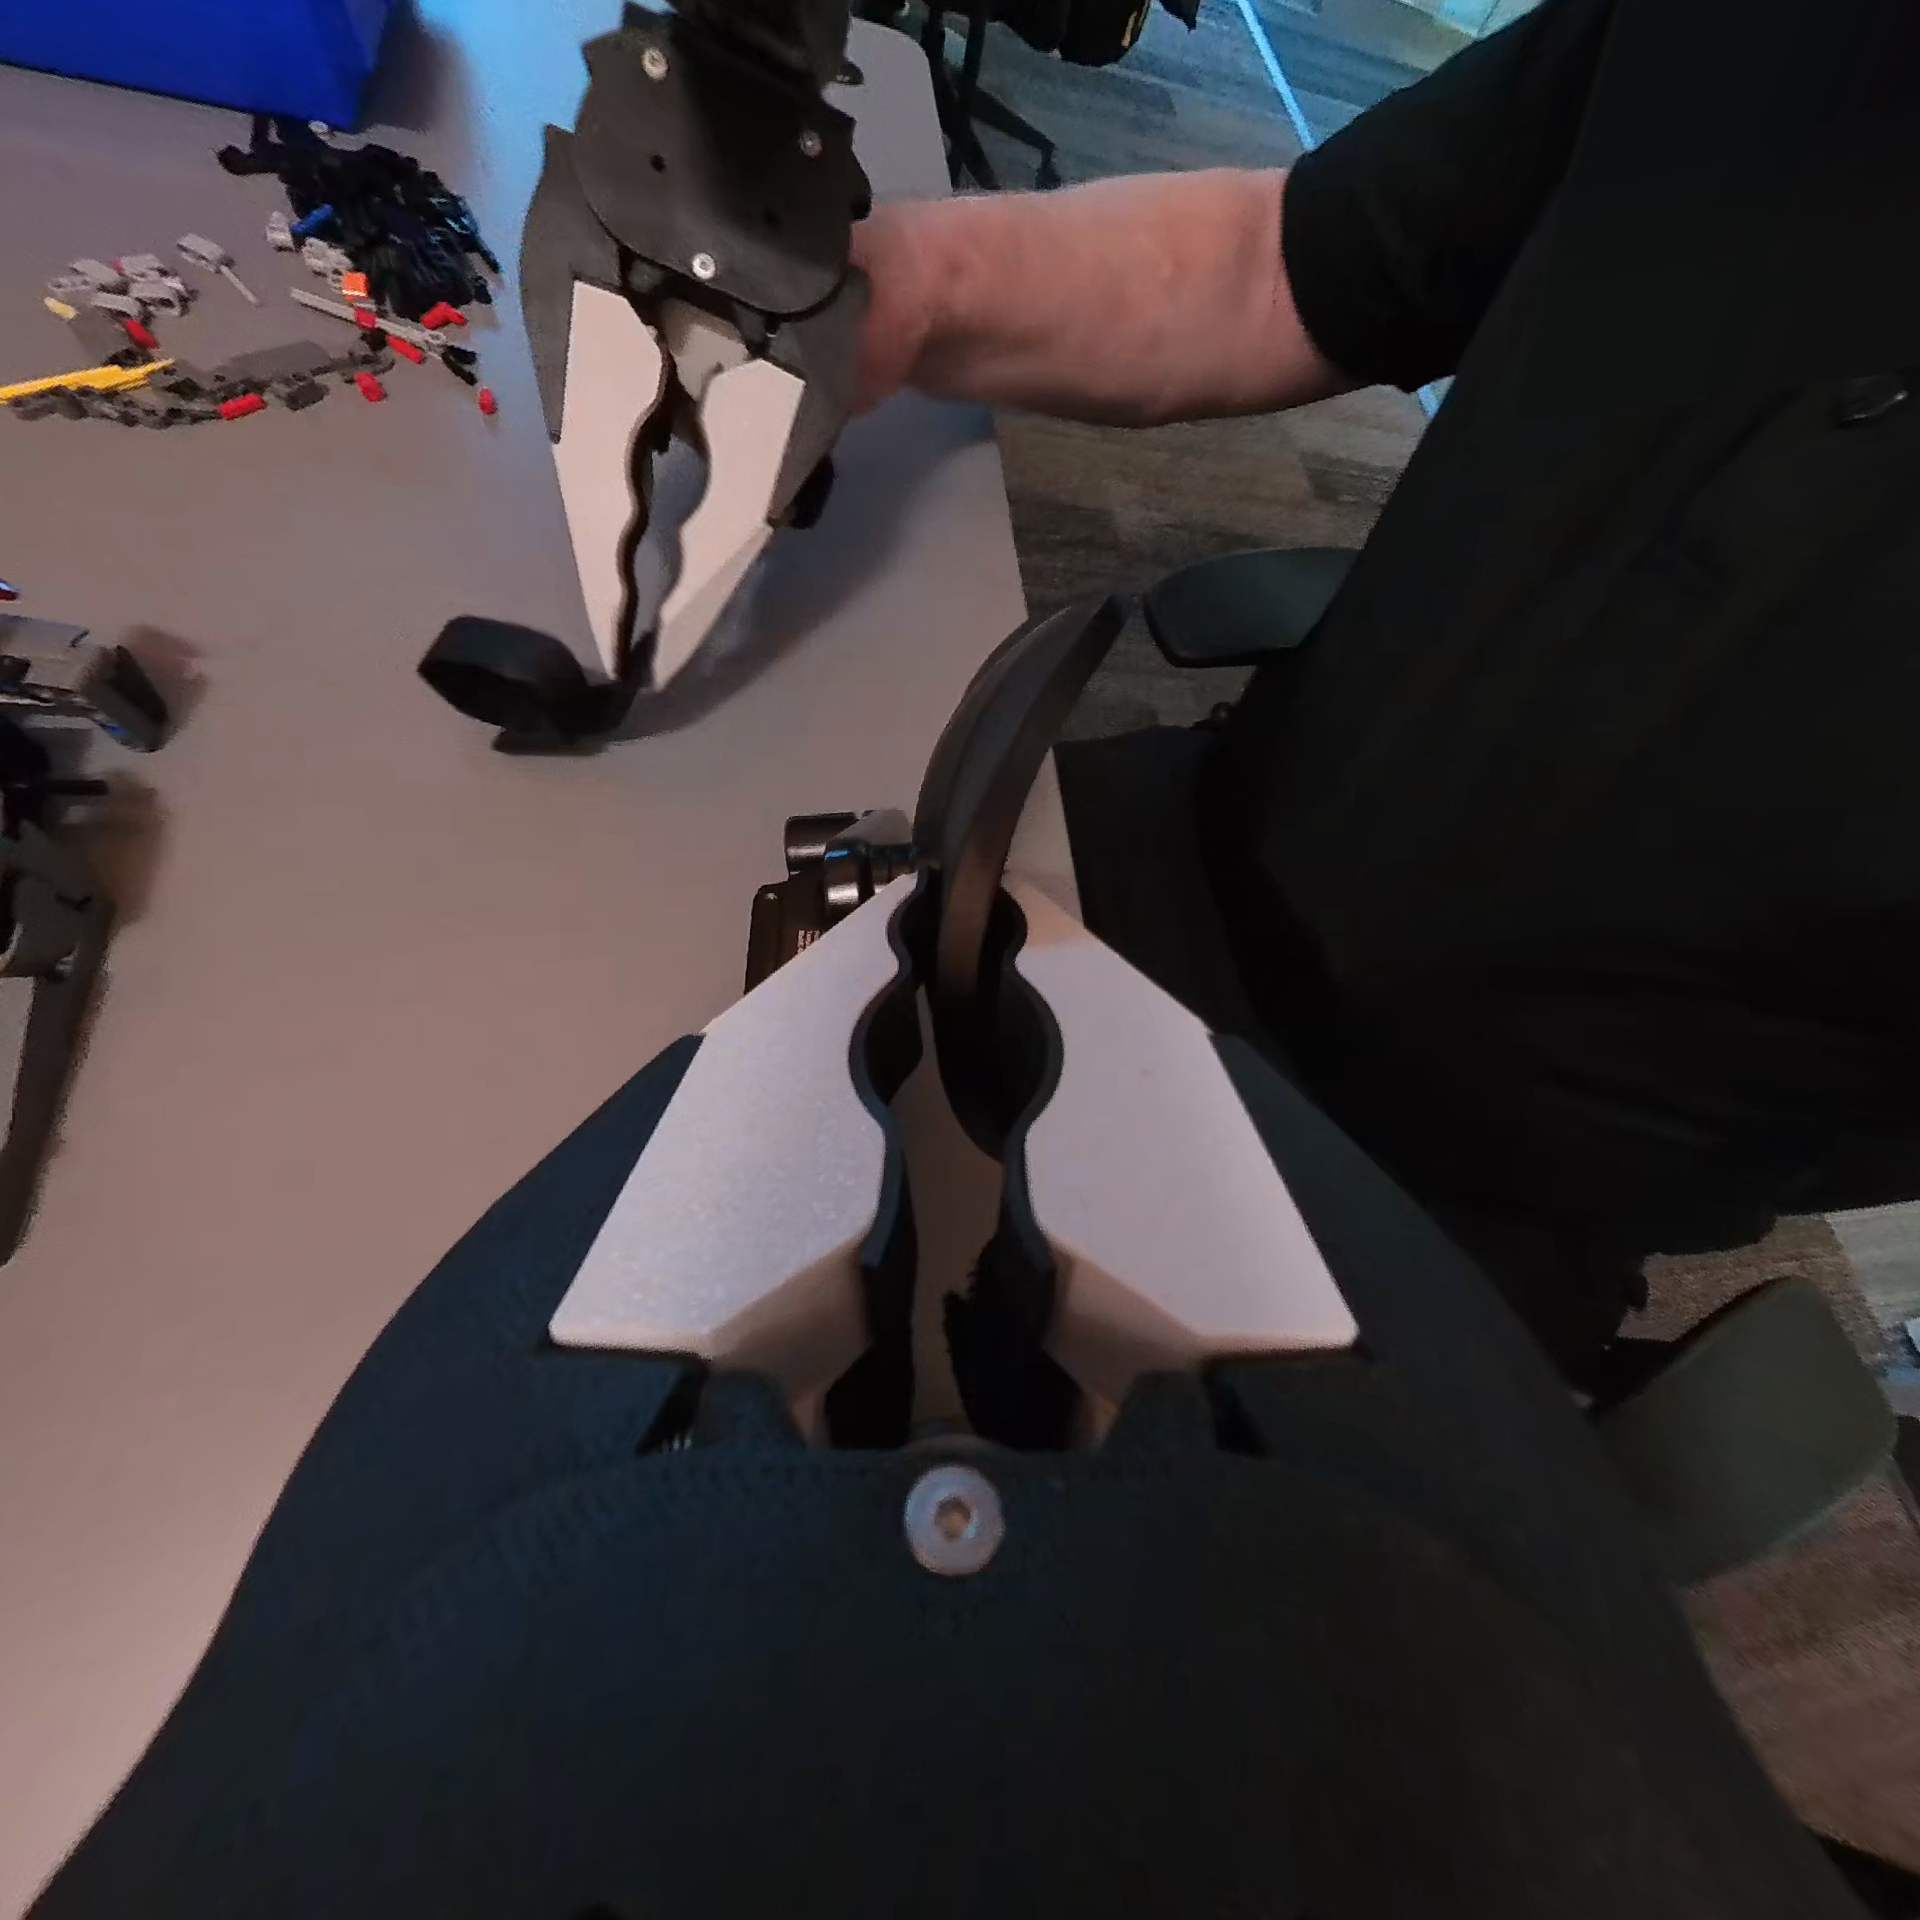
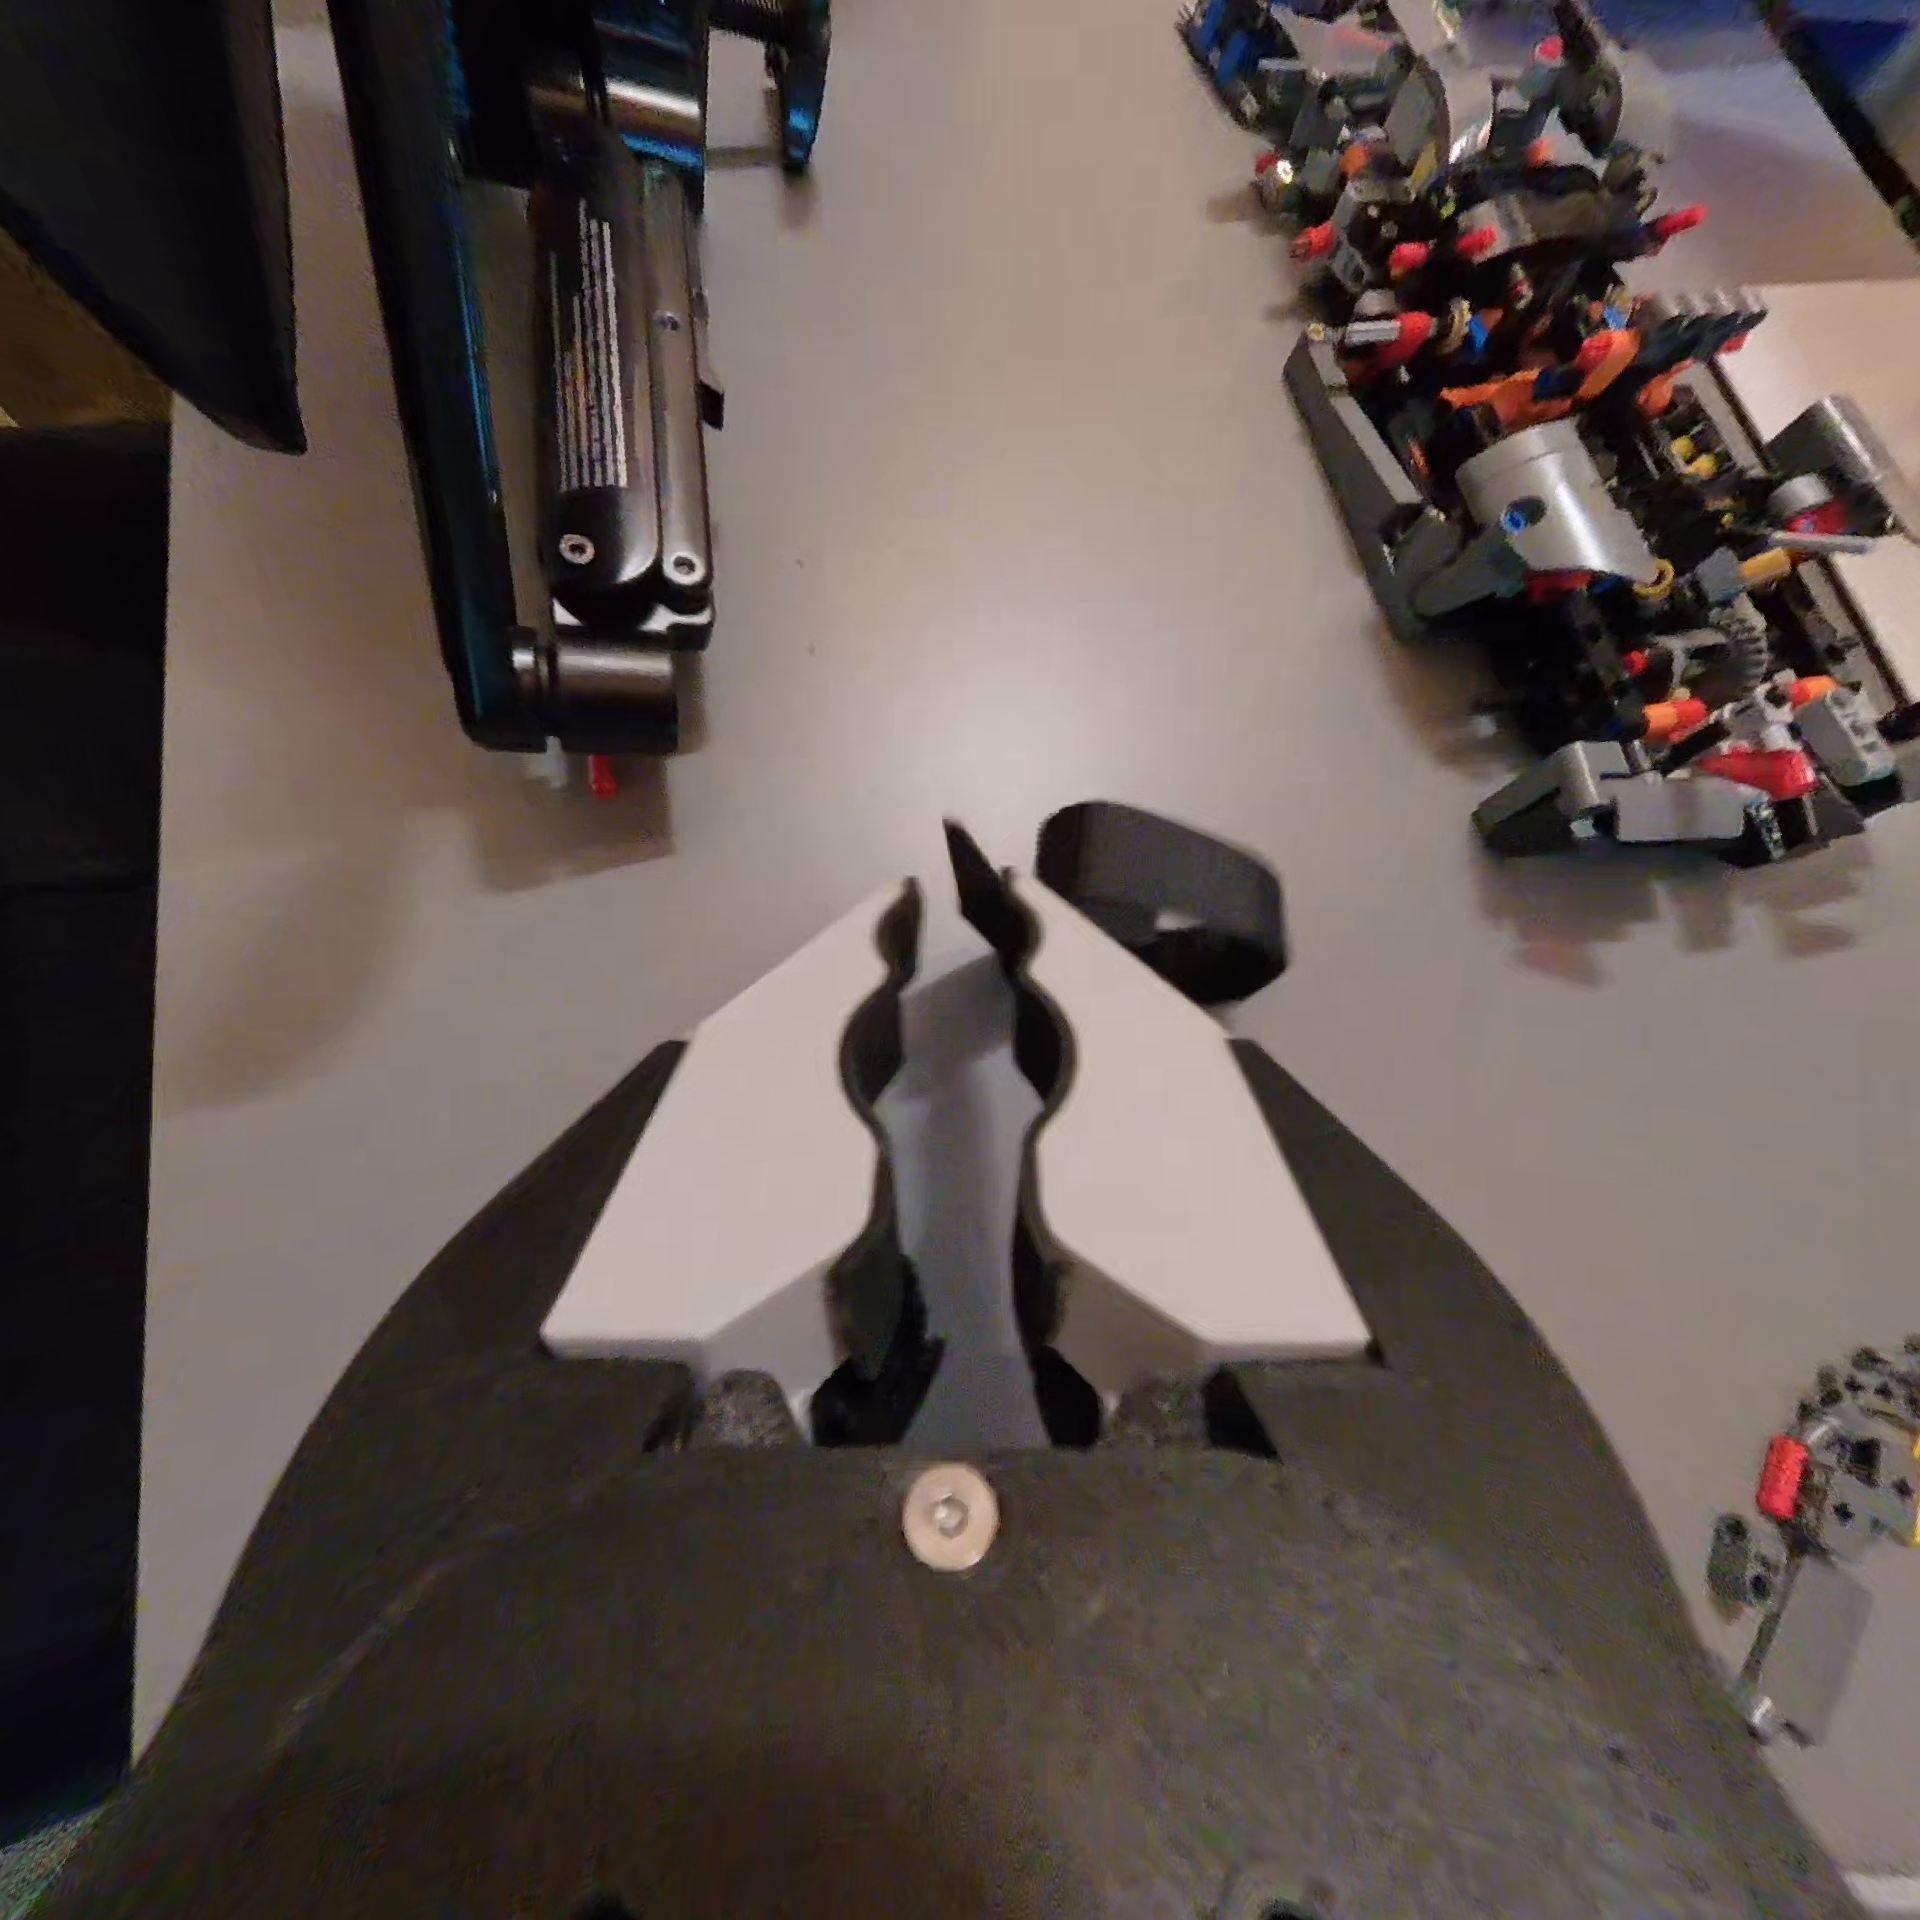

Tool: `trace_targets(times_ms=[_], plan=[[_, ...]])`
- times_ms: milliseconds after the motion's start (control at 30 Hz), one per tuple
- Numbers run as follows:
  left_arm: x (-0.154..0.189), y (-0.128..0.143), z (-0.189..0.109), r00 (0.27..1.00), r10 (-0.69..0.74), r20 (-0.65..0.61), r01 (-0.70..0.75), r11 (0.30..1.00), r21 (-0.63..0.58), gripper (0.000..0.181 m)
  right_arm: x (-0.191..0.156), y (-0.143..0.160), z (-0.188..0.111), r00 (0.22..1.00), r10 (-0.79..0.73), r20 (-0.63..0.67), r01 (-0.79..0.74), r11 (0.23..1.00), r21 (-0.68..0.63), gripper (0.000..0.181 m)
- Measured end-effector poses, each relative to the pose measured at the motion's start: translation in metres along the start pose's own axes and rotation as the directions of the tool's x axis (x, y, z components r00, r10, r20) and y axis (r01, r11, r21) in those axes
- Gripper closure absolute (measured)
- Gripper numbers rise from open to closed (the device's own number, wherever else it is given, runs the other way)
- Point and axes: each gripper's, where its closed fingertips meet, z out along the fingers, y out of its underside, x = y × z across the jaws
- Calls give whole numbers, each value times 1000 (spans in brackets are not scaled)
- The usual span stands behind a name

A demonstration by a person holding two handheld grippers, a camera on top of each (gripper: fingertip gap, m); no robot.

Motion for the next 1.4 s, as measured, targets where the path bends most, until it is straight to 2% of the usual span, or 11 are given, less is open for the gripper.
trace_targets(times_ms=[167,300,400,533,700,833,900,1000,1200,1333,1400], plan=[[0,3,0,1000,4,14,-4,1000,-13,174,0,8,1,996,89,32,-87,996,-34,86],[-4,0,-2,1000,-8,15,8,1000,7,174,-4,-14,-14,999,12,-31,-10,998,54,70],[-5,-2,-2,1000,-21,-2,21,1000,5,174,-18,-29,-20,996,-76,-55,80,995,66,85],[-8,-6,-1,999,-37,-18,37,999,4,173,-55,-62,-29,994,-86,61,72,978,197,103],[-14,-15,-5,999,-44,-10,45,998,36,174,-87,-81,8,980,-42,196,-3,975,224,97],[-14,-26,-10,1000,-30,-8,31,997,64,174,-84,-87,41,986,-56,159,19,975,221,114],[-11,-32,-13,1000,-19,-19,20,997,74,174,-74,-98,40,992,-79,98,49,959,280,136],[-12,-41,-20,1000,0,-11,1,996,86,174,-72,-108,34,989,-94,112,53,944,327,146],[-15,-59,-31,999,-27,-18,29,989,142,171,-69,-122,27,980,-51,193,-24,930,366,152],[-24,-74,-51,986,-61,154,25,974,223,121,-65,-120,31,985,-33,170,-29,937,349,171],[-20,-78,-73,958,-60,279,-17,965,263,112,-62,-121,31,986,-12,166,-50,931,362,172]])
